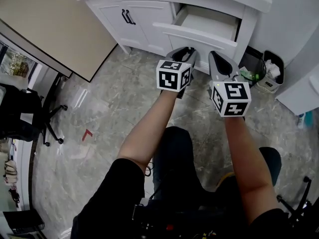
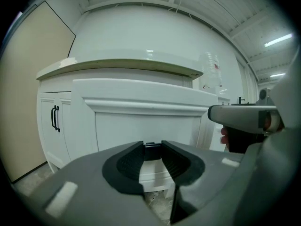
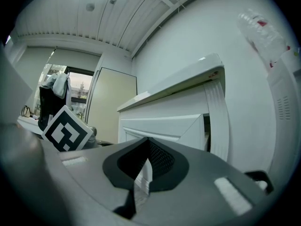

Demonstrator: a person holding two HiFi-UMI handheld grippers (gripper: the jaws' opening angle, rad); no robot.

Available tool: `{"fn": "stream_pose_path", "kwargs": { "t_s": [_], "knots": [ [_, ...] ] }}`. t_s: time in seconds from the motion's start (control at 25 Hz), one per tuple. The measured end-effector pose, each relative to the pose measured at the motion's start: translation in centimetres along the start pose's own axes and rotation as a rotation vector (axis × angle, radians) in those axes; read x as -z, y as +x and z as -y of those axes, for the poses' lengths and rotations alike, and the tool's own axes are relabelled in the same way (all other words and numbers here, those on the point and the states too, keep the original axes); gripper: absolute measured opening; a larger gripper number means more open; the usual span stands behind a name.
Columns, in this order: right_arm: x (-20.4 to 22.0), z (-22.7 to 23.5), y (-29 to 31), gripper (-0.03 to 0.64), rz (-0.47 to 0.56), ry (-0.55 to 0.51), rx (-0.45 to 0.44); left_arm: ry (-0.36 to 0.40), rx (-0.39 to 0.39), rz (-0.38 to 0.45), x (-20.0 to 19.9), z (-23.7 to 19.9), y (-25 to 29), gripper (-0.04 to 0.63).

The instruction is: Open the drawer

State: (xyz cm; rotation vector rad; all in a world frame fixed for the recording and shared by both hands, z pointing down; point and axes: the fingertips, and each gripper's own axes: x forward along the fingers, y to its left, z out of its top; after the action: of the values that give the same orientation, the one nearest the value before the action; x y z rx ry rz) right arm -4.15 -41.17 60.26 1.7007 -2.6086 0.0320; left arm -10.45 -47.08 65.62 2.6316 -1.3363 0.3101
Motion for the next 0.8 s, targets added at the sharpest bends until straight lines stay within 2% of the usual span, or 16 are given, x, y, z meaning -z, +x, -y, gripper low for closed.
{"fn": "stream_pose_path", "kwargs": {
  "t_s": [0.36,0.44,0.52,0.56,0.68,0.72,0.8],
  "knots": [
    [0.5,0.5,0.3,0.021,-0.001,0.007,-0.01,0.04,-0.029,0.007,0.3,-0.4,0.4,0.141],
    [0.5,0.6,0.2,0.021,-0.006,0.004,-0.013,0.027,-0.031,0.029,0.1,-0.3,0.0,0.239],
    [0.3,0.6,0.2,0.021,-0.006,0.0,-0.02,0.036,-0.045,0.073,-0.6,-0.1,-1.0,0.256],
    [0.2,0.6,0.3,0.021,-0.004,-0.001,-0.023,0.049,-0.052,0.091,-1.1,0.1,-1.5,0.247],
    [-0.2,0.7,0.6,0.021,0.004,-0.002,-0.024,0.071,-0.065,0.131,-2.6,0.5,-2.5,0.04],
    [-0.3,0.7,0.7,0.021,0.006,-0.003,-0.024,0.074,-0.07,0.142,-3.2,0.6,-2.7,0.006],
    [-0.7,0.5,0.8,0.021,0.007,-0.002,-0.028,0.074,-0.081,0.157,-4.2,0.8,-3.2,0.006]
  ]
}}
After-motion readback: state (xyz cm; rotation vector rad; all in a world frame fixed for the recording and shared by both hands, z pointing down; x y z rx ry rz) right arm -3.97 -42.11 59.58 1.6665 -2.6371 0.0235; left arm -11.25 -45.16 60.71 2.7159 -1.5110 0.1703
